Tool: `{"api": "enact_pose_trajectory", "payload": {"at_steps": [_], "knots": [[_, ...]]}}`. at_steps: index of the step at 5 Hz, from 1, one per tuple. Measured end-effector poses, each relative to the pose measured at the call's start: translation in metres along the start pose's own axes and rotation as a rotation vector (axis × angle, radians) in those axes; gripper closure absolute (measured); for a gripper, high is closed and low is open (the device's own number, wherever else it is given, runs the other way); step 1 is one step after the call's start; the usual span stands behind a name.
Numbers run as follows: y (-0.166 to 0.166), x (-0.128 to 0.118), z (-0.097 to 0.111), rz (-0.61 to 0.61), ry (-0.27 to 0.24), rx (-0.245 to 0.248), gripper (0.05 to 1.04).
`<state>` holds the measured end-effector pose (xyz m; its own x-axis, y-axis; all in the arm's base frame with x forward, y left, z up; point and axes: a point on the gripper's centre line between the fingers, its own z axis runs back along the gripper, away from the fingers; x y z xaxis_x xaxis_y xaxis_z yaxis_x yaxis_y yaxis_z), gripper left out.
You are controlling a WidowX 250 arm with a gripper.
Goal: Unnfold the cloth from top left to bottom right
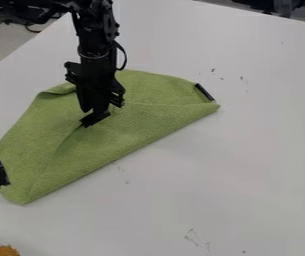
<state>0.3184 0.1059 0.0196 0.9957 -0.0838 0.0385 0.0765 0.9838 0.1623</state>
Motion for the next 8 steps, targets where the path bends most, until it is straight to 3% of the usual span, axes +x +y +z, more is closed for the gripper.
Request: {"api": "enact_pose_trajectory", "payload": {"at_steps": [1, 2, 3, 5, 6, 7, 8], "knots": [[-0.0023, -0.0018, -0.0022, 0.0, 0.0, -0.008, 0.314], [-0.0026, -0.0021, -0.0032, 0.002, -0.006, -0.016, 0.09], [-0.0004, -0.0027, -0.0036, 0.008, -0.009, -0.019, 0.129], [-0.0014, -0.0012, -0.0046, 0.006, -0.019, -0.028, 0.713], [0.0012, -0.0021, -0.0093, 0.016, -0.018, -0.038, 0.917], [0.0007, -0.0012, -0.0095, 0.016, -0.025, -0.041, 1.011], [-0.0001, -0.0024, -0.006, 0.01, -0.008, -0.013, 1.022]]}}
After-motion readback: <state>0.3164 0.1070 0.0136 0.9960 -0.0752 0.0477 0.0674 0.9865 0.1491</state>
